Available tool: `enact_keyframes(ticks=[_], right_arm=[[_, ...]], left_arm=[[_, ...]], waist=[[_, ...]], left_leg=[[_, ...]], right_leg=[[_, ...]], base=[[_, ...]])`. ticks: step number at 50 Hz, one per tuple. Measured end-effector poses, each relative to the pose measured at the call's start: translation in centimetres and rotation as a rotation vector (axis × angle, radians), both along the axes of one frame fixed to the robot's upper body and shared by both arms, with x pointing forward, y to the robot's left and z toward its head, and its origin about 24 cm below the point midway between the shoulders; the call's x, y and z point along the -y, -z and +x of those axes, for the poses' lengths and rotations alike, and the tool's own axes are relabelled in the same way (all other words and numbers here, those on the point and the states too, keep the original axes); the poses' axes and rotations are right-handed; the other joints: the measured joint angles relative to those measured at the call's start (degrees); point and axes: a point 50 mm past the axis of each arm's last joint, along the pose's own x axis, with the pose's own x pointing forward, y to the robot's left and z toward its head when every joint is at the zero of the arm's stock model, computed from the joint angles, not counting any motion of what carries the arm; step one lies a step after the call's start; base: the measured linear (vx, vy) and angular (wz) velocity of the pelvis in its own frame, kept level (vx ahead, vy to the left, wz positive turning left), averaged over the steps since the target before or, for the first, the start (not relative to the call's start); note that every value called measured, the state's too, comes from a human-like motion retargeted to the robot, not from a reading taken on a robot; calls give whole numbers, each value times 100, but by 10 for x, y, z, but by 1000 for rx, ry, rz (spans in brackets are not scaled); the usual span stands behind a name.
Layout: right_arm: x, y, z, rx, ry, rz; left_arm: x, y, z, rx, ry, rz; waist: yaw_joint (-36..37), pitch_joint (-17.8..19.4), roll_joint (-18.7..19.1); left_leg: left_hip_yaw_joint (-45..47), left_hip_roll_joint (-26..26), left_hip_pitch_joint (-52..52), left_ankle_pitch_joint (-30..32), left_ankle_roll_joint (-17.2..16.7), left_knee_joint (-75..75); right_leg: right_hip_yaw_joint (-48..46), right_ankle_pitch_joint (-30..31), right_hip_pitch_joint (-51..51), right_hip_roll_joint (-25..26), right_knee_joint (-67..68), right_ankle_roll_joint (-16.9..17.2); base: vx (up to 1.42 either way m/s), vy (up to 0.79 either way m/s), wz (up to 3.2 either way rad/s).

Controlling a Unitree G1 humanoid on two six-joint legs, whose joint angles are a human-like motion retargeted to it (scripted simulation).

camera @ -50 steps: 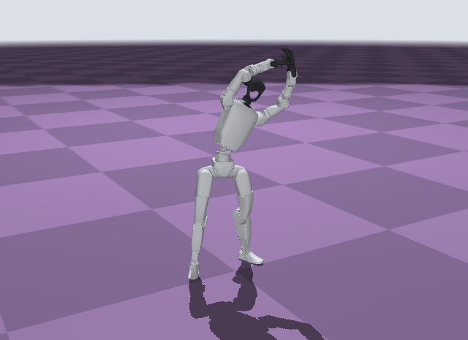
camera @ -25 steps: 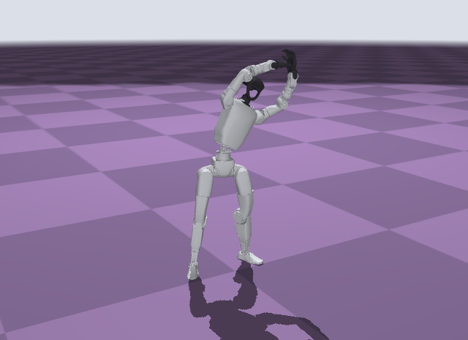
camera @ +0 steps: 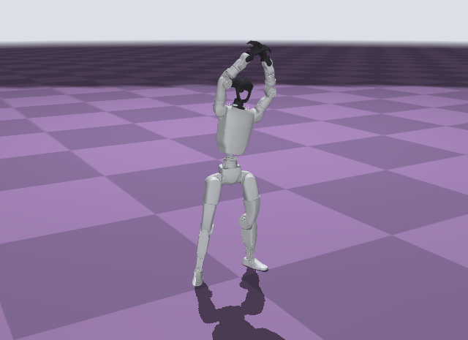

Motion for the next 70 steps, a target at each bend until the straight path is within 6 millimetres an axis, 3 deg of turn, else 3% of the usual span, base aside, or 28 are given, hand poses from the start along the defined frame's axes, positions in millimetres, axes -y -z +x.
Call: enact_keyframes(ticks=[11, 25, 42, 55, 70], right_arm=[[33, -4, 5, -66, -75, 84], [51, -6, 1, 3, -116, 182], [85, 7, 28, -34, -205, 301], [100, 12, 30, -17, -203, 331], [65, 21, 8, 177, -111, 281]], left_arm=[[31, 4, -10, 21, -39, 105], [52, 7, -26, 33, -71, 221], [84, 25, -27, 53, -161, 410], [97, 33, -27, 63, -160, 451], [77, 33, -26, 60, -56, 376]], waist=[[-454, 14, 994], [-1142, 265, 2321], [-1752, 342, 3446], [-2059, 391, 3584], [-1810, 478, 2974]], left_leg=[[-27, 35, 61, -16, -24, 98], [28, 151, 160, 8, 2, 117], [91, 142, 195, 103, 18, 115], [3, 99, 175, 160, 0, 87], [125, 350, 175, 105, 67, 119]], right_leg=[[-53, -48, 144, -8, -20, 0], [-57, -154, 263, 94, -63, 0], [-47, -277, 315, 73, -110, 0], [-148, -356, 369, 17, -111, 0], [-55, -309, 227, 290, -40, 0]], base=[[0, 0, 0], [3, -4, -3], [4, -4, -3], [0, 0, 0], [0, 0, 0]])
